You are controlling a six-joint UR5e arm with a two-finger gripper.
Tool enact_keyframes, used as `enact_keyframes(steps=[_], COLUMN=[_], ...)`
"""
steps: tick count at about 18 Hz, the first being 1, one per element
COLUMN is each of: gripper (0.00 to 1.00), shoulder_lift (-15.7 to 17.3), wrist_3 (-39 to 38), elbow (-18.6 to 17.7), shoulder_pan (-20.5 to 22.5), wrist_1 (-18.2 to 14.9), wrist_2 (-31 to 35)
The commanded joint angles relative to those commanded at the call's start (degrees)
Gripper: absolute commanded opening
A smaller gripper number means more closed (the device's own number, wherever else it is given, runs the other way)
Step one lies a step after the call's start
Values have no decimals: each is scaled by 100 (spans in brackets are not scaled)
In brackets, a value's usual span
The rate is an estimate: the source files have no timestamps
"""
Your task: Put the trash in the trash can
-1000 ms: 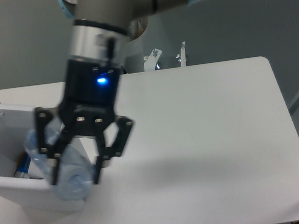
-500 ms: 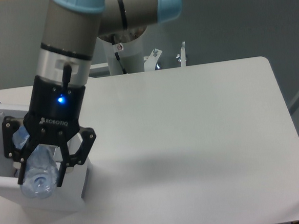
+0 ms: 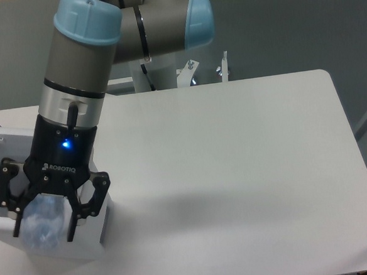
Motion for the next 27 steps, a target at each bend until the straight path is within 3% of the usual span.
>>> enact_keyframes(steps=[8, 14, 21, 27], gripper=[100, 100, 100, 100], shoulder_lift=[-123, -106, -79, -175], wrist_3=[26, 290, 1282, 2301], elbow=[35, -192, -966, -1019], shoulder_pan=[17, 421, 1370, 1643], wrist_1=[0, -9, -18, -201], wrist_2=[0, 0, 0, 44])
